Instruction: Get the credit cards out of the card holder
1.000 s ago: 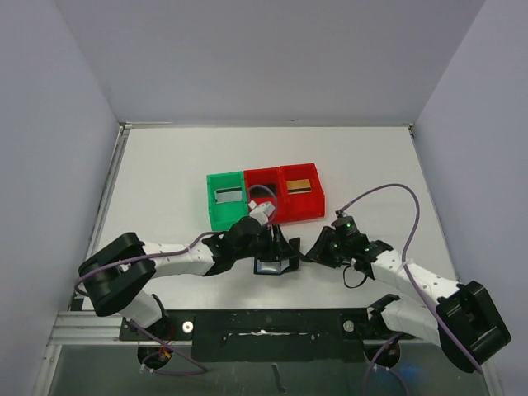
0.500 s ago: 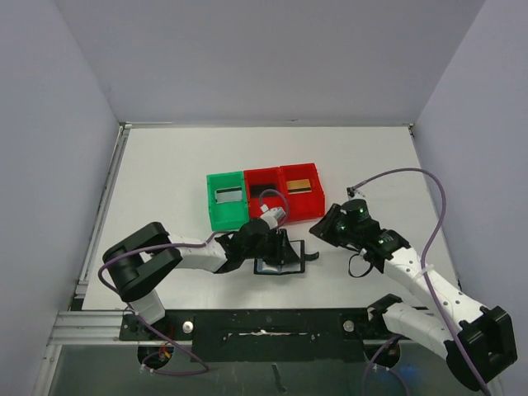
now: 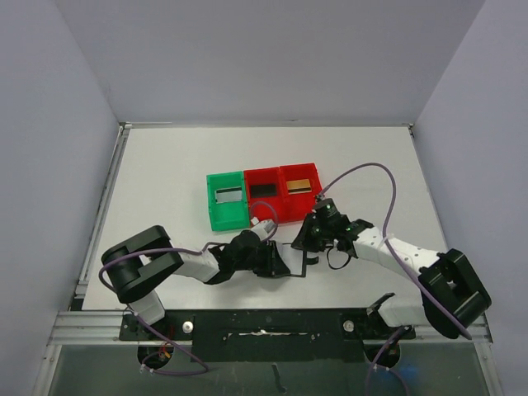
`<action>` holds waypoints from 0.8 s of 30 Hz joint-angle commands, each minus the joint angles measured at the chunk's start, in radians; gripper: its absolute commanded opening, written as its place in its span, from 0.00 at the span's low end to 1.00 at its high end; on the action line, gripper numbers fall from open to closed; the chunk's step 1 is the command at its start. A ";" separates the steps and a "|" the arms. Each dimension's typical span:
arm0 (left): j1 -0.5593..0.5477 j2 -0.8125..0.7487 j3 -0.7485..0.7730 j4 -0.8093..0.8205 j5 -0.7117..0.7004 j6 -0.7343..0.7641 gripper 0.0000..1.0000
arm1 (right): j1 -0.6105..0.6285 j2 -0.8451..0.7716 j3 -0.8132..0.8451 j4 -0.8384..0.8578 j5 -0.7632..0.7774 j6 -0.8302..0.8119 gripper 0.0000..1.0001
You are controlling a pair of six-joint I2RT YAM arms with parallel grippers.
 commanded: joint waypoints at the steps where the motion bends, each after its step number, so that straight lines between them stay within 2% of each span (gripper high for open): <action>1: -0.013 -0.062 -0.011 0.063 -0.006 0.000 0.21 | 0.025 0.072 0.049 0.014 0.071 -0.010 0.08; 4: -0.019 -0.132 -0.003 -0.010 -0.040 0.024 0.22 | 0.033 0.126 0.010 0.065 0.043 -0.003 0.14; 6: -0.045 -0.232 -0.001 -0.127 -0.151 0.058 0.25 | 0.043 0.162 0.005 0.068 0.046 0.001 0.17; 8: -0.059 -0.345 -0.014 -0.253 -0.282 0.078 0.31 | 0.068 0.182 0.018 0.044 0.086 0.006 0.18; 11: -0.026 -0.471 -0.048 -0.352 -0.353 0.085 0.42 | 0.094 0.199 0.043 0.012 0.134 0.008 0.24; 14: 0.033 -0.515 -0.050 -0.478 -0.376 0.072 0.43 | 0.114 0.213 0.082 -0.028 0.168 -0.005 0.31; 19: 0.084 -0.543 -0.099 -0.486 -0.369 0.044 0.43 | 0.169 0.239 0.177 -0.109 0.237 -0.031 0.44; 24: 0.093 -0.604 -0.141 -0.522 -0.460 -0.066 0.40 | 0.207 0.258 0.245 -0.138 0.259 -0.042 0.65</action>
